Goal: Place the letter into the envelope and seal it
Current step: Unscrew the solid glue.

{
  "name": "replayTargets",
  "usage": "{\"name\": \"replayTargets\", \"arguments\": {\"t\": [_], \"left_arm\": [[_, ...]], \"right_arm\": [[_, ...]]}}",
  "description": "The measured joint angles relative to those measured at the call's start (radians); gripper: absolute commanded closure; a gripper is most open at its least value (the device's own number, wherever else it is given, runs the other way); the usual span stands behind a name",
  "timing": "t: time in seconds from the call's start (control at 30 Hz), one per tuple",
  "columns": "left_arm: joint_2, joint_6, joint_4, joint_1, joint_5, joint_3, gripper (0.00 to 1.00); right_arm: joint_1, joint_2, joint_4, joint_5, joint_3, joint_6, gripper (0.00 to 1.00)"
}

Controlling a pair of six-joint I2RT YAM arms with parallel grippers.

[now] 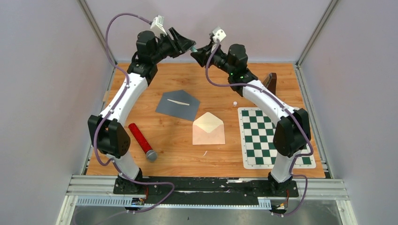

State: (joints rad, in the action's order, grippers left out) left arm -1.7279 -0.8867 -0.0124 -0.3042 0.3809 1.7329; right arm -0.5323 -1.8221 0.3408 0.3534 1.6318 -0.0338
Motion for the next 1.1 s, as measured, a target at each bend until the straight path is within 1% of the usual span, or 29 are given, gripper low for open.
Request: {"name": "replayTargets", "arguments": {"t": [0.03,0.07,0.17,0.23,0.33,0.37,0.47,0.53,0.6,0.67,0.8,0.83,1.0,1.1], "left_arm": [[0.008,0.051,0.004,0.006,0.017,-0.014,0.35],[0.02,0.136,0.027,0.017,0.041,-0.033,0.32],[0.068,0.463,0.136,0.042,0.079,-0.093,0.3],[0.147,0.716,0.174,0.053,0.083,-0.207,0.27],[0.337,1.142,0.195,0.042,0.085,-0.452,0.25],[0.389,1.264,0.191,0.027,0.089,-0.509,0.25],[0.518,1.627,0.084,-0.046,0.109,-0.663,0.25],[0.549,1.812,0.008,-0.098,0.13,-0.716,0.27],[0.538,1.955,-0.058,-0.143,0.142,-0.734,0.29],[0.512,2.056,-0.111,-0.172,0.149,-0.739,0.3],[0.454,2.197,-0.165,-0.209,0.166,-0.744,0.35],[0.441,2.207,-0.165,-0.215,0.167,-0.744,0.38],[0.398,2.274,-0.163,-0.235,0.165,-0.742,0.44],[0.375,2.296,-0.164,-0.241,0.152,-0.741,0.5]], "right_arm": [[0.011,0.004,-0.032,0.032,0.0,0.008,1.0],[0.026,0.01,-0.069,0.07,0.0,0.018,1.0],[0.108,0.04,-0.254,0.217,0.01,0.077,1.0],[0.156,0.06,-0.383,0.29,0.019,0.116,1.0],[0.216,0.084,-0.579,0.376,0.032,0.171,1.0],[0.22,0.088,-0.632,0.402,0.036,0.182,1.0],[0.208,0.085,-0.776,0.476,0.052,0.196,1.0],[0.198,0.066,-0.868,0.526,0.092,0.193,1.0],[0.187,0.029,-0.937,0.562,0.151,0.189,1.0],[0.179,-0.007,-0.981,0.58,0.202,0.18,1.0],[0.169,-0.026,-1.034,0.59,0.21,0.167,1.0],[0.166,-0.027,-1.044,0.592,0.21,0.165,1.0],[0.152,-0.027,-1.058,0.6,0.225,0.161,1.0],[0.142,-0.026,-1.059,0.601,0.228,0.159,1.0]]}}
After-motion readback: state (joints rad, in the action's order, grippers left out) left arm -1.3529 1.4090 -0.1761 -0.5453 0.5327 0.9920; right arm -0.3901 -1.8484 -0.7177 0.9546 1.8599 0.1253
